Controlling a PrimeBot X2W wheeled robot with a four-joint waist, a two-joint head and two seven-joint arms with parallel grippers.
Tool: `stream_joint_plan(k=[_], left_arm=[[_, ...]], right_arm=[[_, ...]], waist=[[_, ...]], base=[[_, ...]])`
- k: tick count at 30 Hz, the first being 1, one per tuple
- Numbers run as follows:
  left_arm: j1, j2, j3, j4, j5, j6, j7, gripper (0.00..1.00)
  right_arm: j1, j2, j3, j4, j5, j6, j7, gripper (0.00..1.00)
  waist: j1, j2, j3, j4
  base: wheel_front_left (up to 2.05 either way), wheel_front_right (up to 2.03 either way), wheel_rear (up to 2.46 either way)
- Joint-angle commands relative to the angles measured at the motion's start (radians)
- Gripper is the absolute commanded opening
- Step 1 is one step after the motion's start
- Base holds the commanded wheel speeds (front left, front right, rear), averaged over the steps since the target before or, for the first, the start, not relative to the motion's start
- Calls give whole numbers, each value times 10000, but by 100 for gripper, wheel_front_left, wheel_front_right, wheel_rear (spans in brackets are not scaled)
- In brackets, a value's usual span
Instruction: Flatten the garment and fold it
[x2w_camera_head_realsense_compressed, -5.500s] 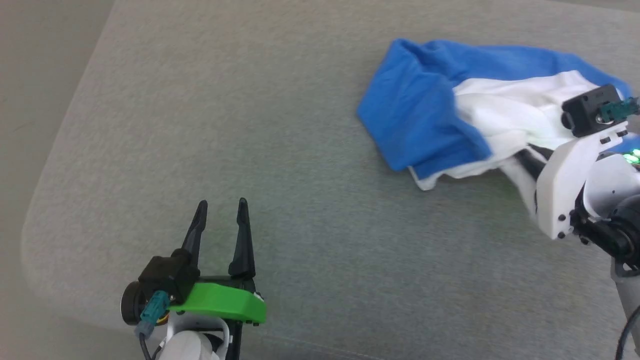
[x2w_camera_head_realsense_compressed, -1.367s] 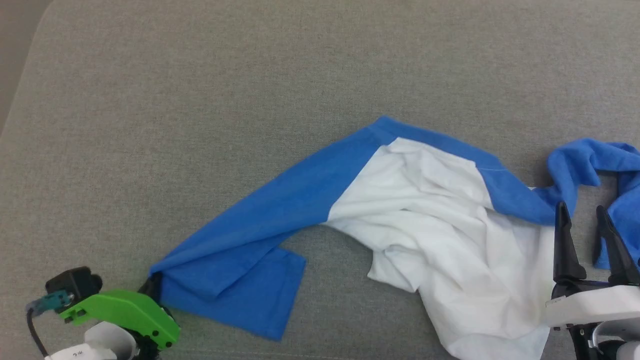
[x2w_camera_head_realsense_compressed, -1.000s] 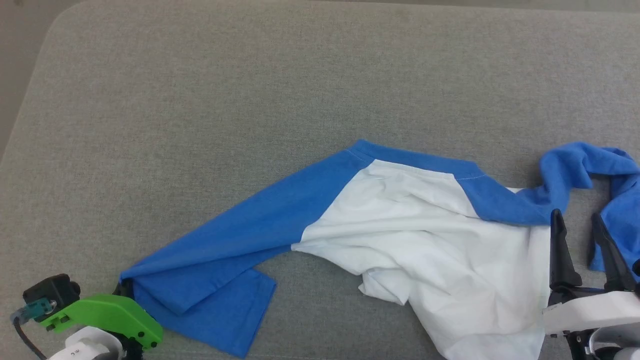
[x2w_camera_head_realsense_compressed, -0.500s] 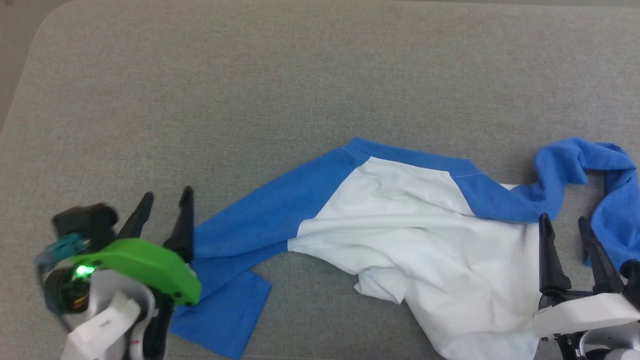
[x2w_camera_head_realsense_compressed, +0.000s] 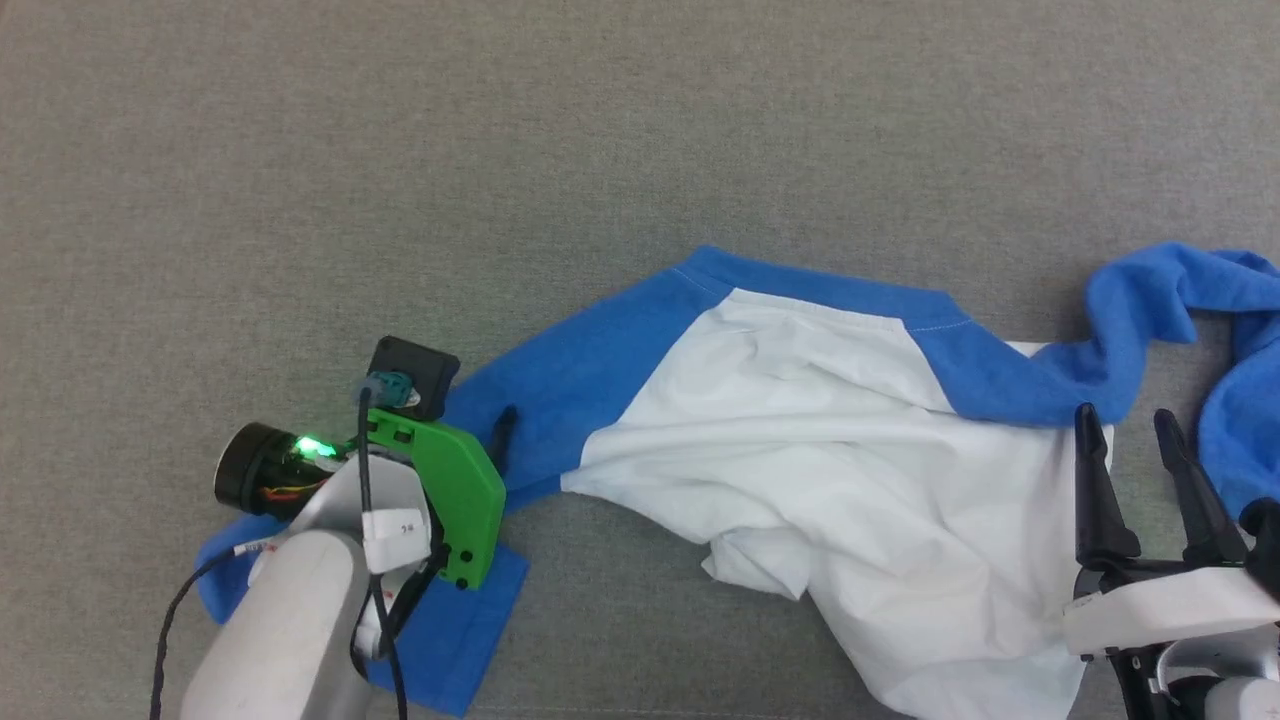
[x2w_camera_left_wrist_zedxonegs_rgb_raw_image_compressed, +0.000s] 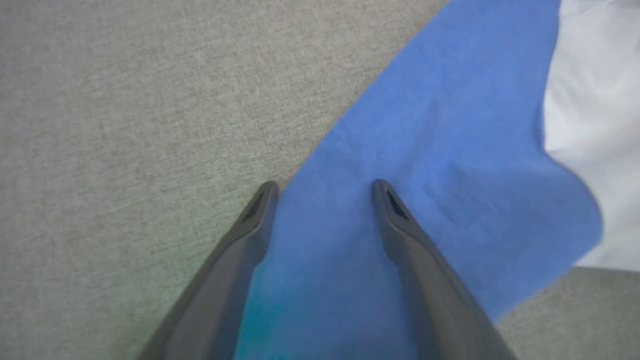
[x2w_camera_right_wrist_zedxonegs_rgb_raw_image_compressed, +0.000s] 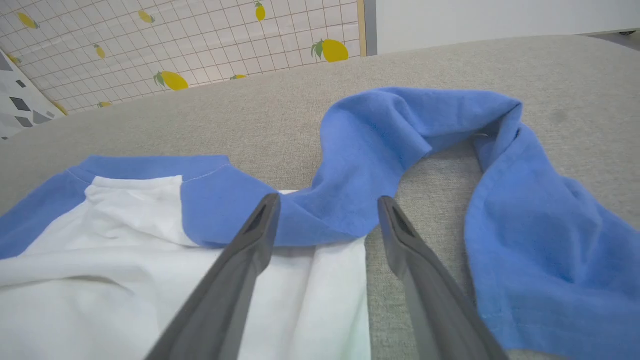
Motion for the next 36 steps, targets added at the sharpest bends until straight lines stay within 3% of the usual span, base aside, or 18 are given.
stream_joint_plan(k=[1, 5, 6, 7, 8, 16, 20, 31, 33, 36], left_arm=[[-213, 117, -64, 279, -84, -171, 194, 100], [-339, 196, -190, 866, -215, -421, 356, 99], [-355, 185, -170, 928, -232, -411, 281, 63], [-367, 139, -95, 973, -258, -336, 104, 20], [-380, 93, -30, 997, -277, -265, -52, 0], [-395, -158, 751, 449, -927, 43, -1090, 0], [-377, -284, 1595, -260, -1599, 376, -1442, 0], [271, 512, 3595, -540, -1520, 1666, -2221, 0], [354, 381, 3654, -319, -1598, 1688, -2490, 100], [334, -38, 3609, -140, -1838, 1627, -2970, 100]], right_arm=[[-168, 7, -18, -90, -8, -11, -46, 100], [-223, 7, -93, -221, 12, -11, -42, 100], [-224, 7, -114, -247, 19, -11, -43, 100], [-220, 7, -141, -277, 28, -11, -40, 100], [-215, 7, -169, -302, 34, -11, -40, 100], [-174, 7, -411, -490, 36, -11, 32, 100], [-179, 7, -462, -567, 57, -11, 57, 100], [-200, 7, -548, -613, 102, -11, 27, 100], [-221, 7, -550, -598, 95, -11, 44, 100], [-288, 7, -497, -565, 91, -11, 54, 100]], waist=[[0, 0, 78, -101], [0, 0, 88, -212], [0, 0, 79, -227], [0, 0, 63, -240], [0, 0, 50, -244], [0, 0, -95, -120], [0, 0, -77, -54], [0, 0, 207, -64], [0, 0, 254, -47], [0, 0, 304, -8]], base=[[0, 0, 0], [0, 0, 0], [0, 0, 0], [0, 0, 0], [0, 0, 0], [0, 0, 0], [0, 0, 0], [0, 0, 0], [0, 0, 0], [0, 0, 0]])
